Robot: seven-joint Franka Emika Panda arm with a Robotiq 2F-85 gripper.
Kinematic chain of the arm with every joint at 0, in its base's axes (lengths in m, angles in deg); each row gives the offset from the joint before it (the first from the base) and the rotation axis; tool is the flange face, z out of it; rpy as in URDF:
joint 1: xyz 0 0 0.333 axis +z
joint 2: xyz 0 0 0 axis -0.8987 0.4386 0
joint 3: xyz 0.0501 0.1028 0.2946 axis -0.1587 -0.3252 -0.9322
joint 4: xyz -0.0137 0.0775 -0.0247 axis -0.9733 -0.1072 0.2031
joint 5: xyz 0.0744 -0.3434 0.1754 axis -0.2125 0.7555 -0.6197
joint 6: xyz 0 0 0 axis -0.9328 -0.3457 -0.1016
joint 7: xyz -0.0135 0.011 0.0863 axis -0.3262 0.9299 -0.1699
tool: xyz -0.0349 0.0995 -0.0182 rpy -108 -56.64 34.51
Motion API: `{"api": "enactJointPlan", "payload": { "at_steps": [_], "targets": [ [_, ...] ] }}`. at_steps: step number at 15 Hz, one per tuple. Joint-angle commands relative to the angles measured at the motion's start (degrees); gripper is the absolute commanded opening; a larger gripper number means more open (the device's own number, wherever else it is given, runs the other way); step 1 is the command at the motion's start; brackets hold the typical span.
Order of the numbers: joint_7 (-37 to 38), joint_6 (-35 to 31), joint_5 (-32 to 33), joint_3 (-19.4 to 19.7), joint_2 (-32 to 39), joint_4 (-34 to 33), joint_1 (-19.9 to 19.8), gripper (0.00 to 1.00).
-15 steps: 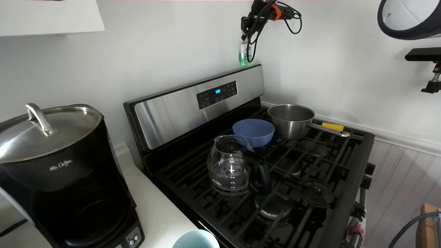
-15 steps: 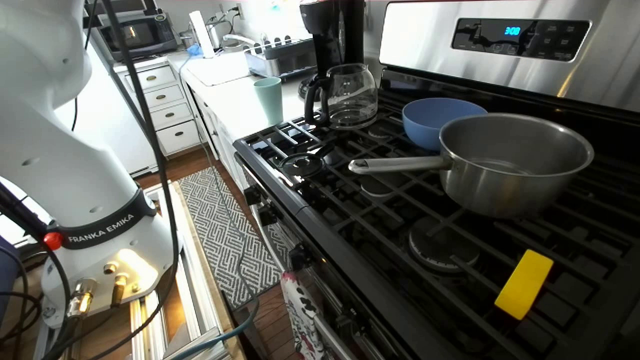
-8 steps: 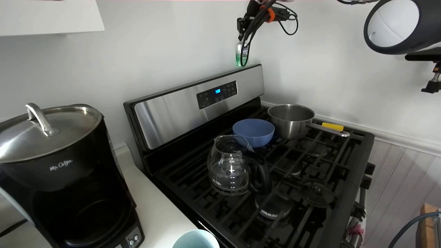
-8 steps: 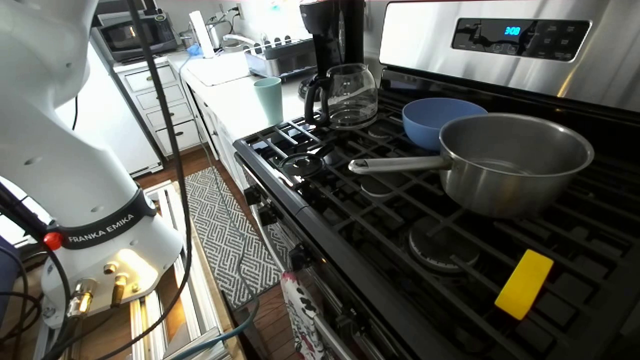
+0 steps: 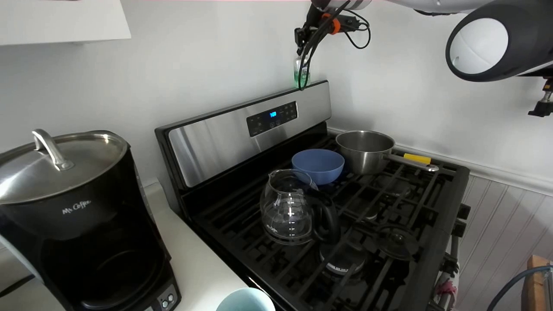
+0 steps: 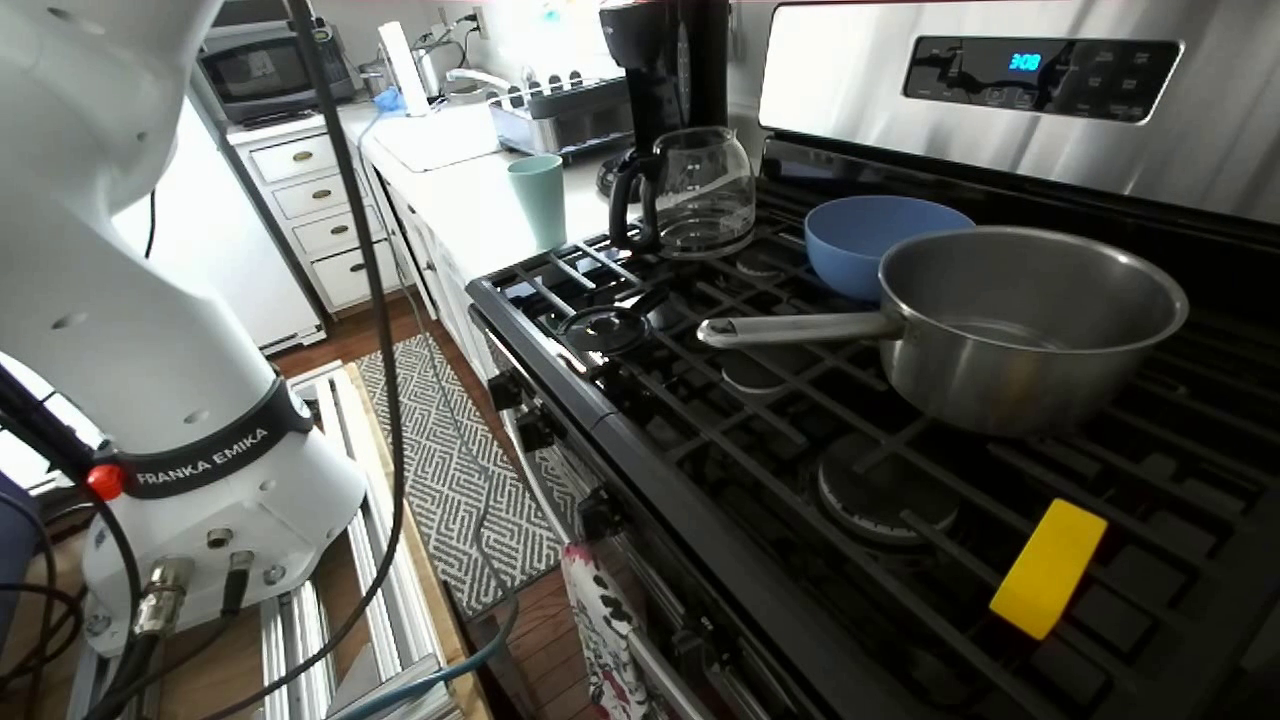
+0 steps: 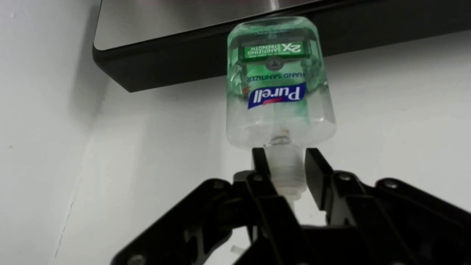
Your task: Put the pump bottle on top of the stove
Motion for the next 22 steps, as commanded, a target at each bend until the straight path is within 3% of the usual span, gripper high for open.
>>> {"api": "enactJointPlan", "payload": {
  "at_steps": [1, 10, 11, 13, 14, 15, 16, 17, 19, 22],
  "targets": [
    [1.93, -0.43, 1.47, 1.48, 2.26, -3.51, 0.73, 0.08],
    [1.53, 0.39, 1.32, 2.69, 2.27, -3.7, 1.57, 0.08],
    [1.51, 0.48, 1.37, 2.88, 2.26, -3.65, 1.62, 0.14],
    [1.54, 0.66, 1.35, 3.16, 2.24, -3.58, 1.67, 0.08],
    [1.55, 0.76, 1.32, 3.24, 2.22, -3.52, 1.68, 0.37],
    [1.51, 0.8, 1.32, 3.39, 2.22, -3.49, 1.73, 0.58],
    [1.51, 0.87, 1.3, 3.53, 2.25, -3.49, 1.75, 0.63],
    [1.48, 0.82, 1.3, 3.69, 2.31, -3.51, 1.78, 0.19],
    [1.5, 0.8, 1.23, 3.91, 2.37, -3.51, 1.81, 0.25],
    [1.54, 0.79, 1.1, 4.12, 2.42, -3.5, 1.8, 0.05]
  ]
}}
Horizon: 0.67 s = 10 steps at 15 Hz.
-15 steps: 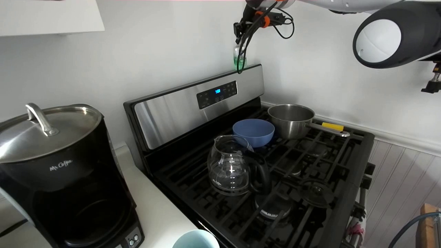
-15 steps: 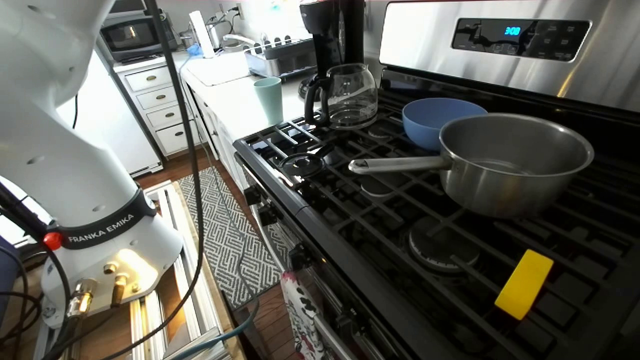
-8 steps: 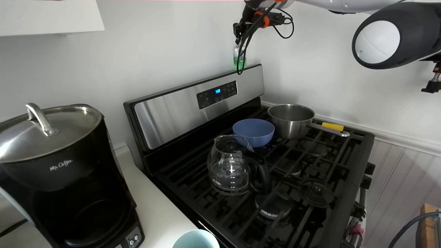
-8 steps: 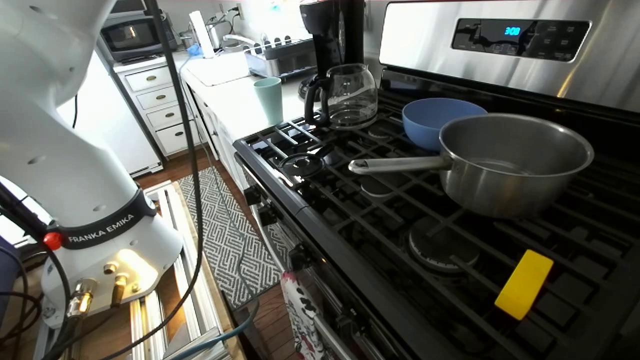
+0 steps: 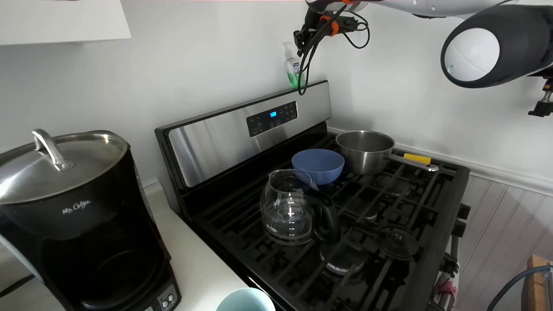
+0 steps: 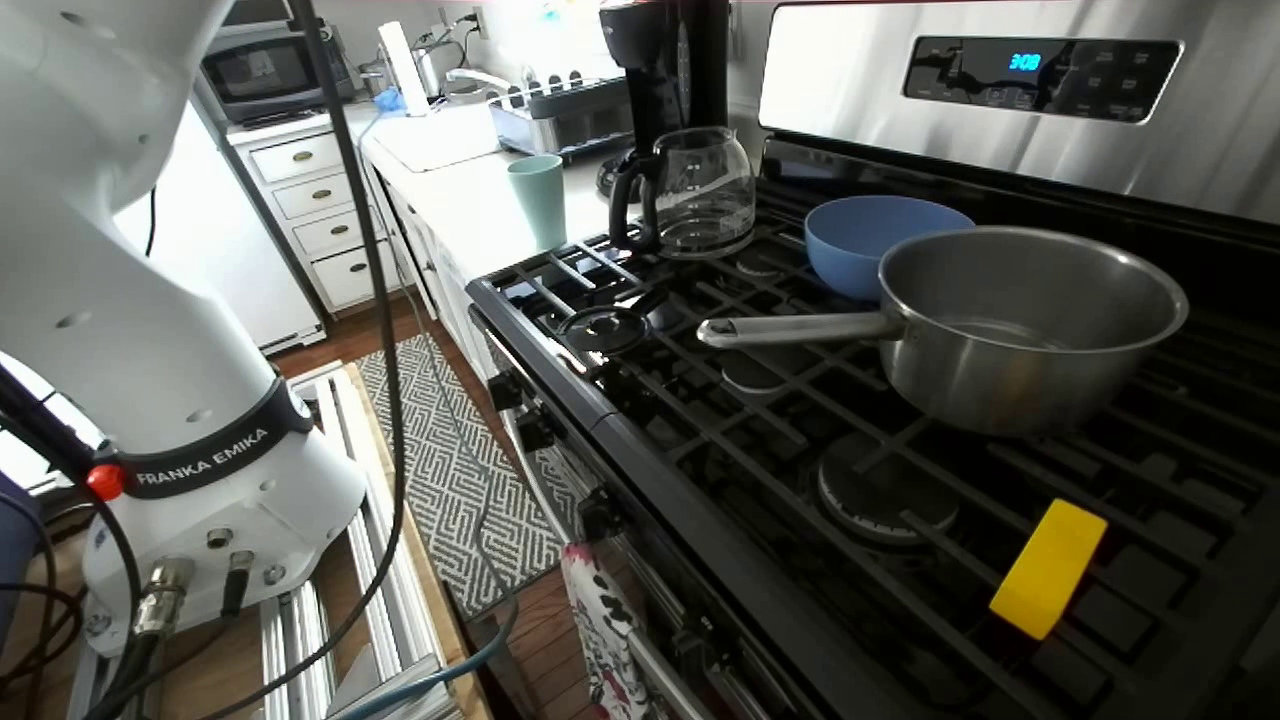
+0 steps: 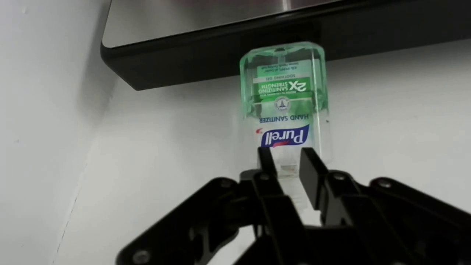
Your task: Put the pump bottle on top of the stove
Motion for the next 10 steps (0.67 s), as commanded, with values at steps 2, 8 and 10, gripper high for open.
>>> {"api": "enactJointPlan", "payload": {
  "at_steps": [2, 8, 10],
  "targets": [
    [1.44, 0.74, 1.05, 1.08, 1.24, -2.34, 0.28, 0.0],
    [-0.25, 0.42, -0.35, 1.26, -1.29, -0.67, -1.1, 0.33],
    [-2.41, 0.22, -2.08, -0.1, -2.44, 0.57, -2.81, 0.47]
  ]
}}
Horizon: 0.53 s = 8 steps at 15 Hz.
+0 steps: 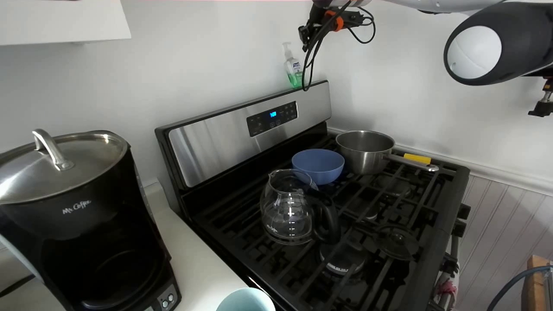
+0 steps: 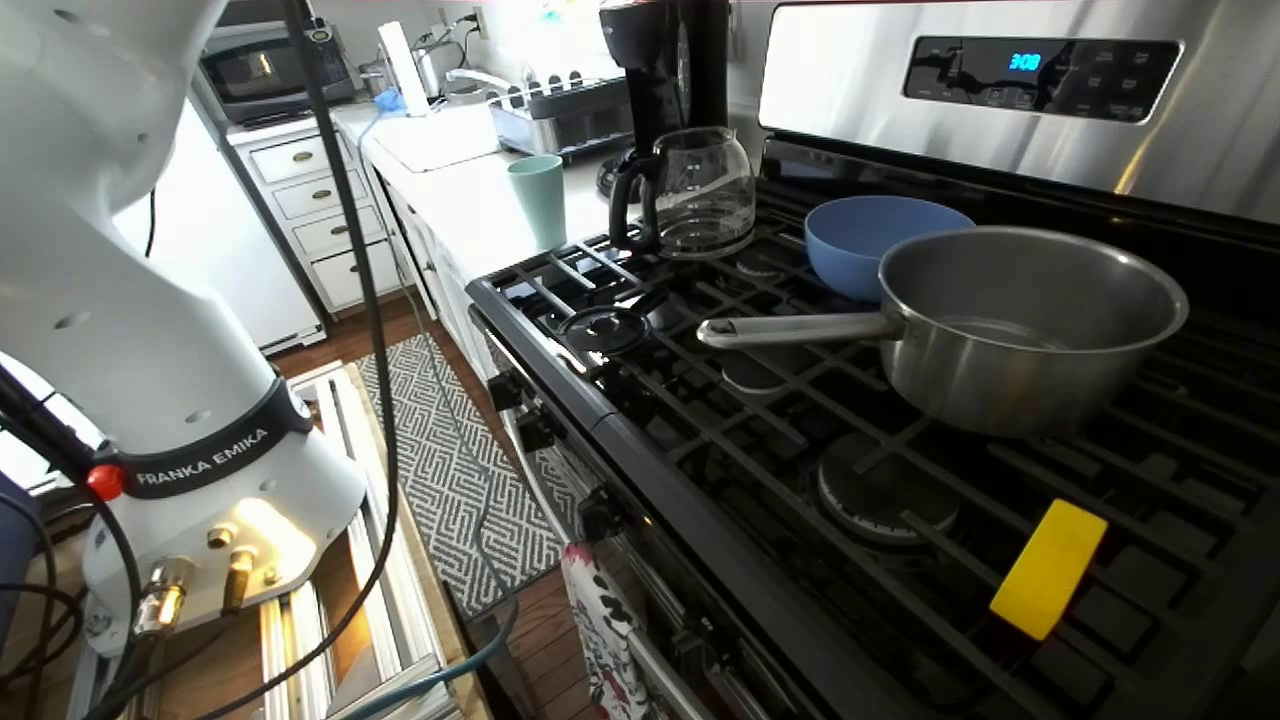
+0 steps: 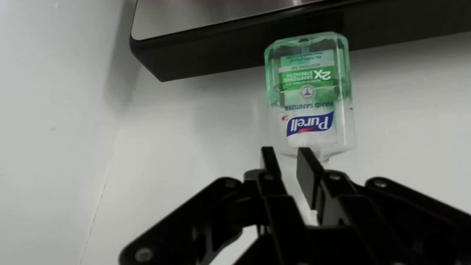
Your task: Put the pump bottle on top of the stove
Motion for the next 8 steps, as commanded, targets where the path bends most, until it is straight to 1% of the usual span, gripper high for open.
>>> {"api": "enactJointPlan", "payload": {
  "at_steps": [1, 4, 5, 8],
  "targets": [
    [-4.58, 0.41, -3.27, -2.67, -2.36, 1.34, -3.38, 0.53],
    [-15.11, 3.12, -7.55, -6.96, -4.65, 2.94, -7.94, 0.74],
    [-18.05, 5.15, -8.6, -7.86, -5.34, 3.44, -9.28, 0.82],
    [-27.17, 11.73, -11.51, -10.5, -7.37, 4.67, -13.19, 0.99]
  ]
}}
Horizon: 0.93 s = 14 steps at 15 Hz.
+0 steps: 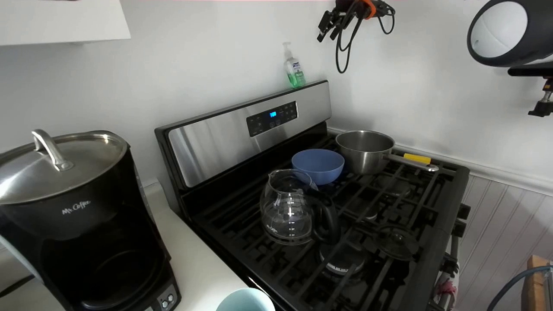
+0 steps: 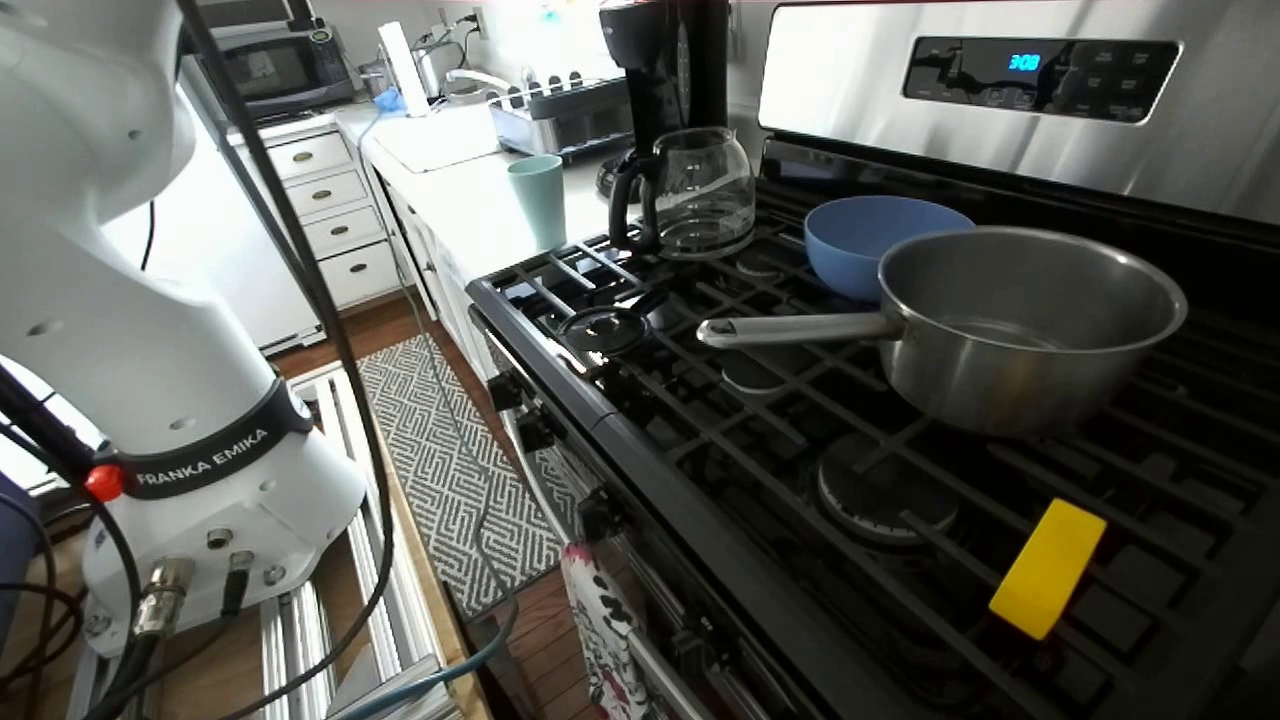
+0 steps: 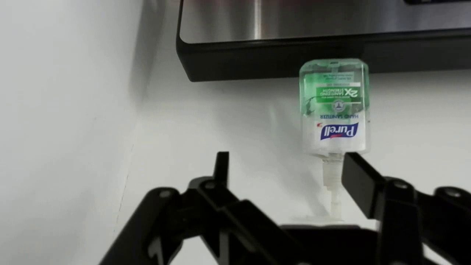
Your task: Put the pump bottle on top of the stove
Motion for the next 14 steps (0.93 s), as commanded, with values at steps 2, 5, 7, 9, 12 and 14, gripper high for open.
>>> {"api": "enactJointPlan", "payload": {
  "at_steps": [2, 5, 7, 9, 12, 14],
  "targets": [
    [-11.95, 8.4, -3.1, -3.46, -5.34, 5.07, -4.12, 1.0],
    [-10.77, 8.33, -1.76, -2.55, -3.4, 2.17, -3.91, 1.0],
    [-11.51, 8.83, -1.76, -2.55, -4.57, 3.41, -3.8, 1.0],
    [-11.66, 8.86, -1.76, -2.55, -5.22, 4.34, -3.66, 1.0],
    [-11.2, 8.8, 1.47, -0.75, -6.14, 5.78, -1.72, 1.0],
    [-13.53, 8.21, 1.72, -0.87, -7.4, 7.81, -1.82, 1.0]
  ]
}}
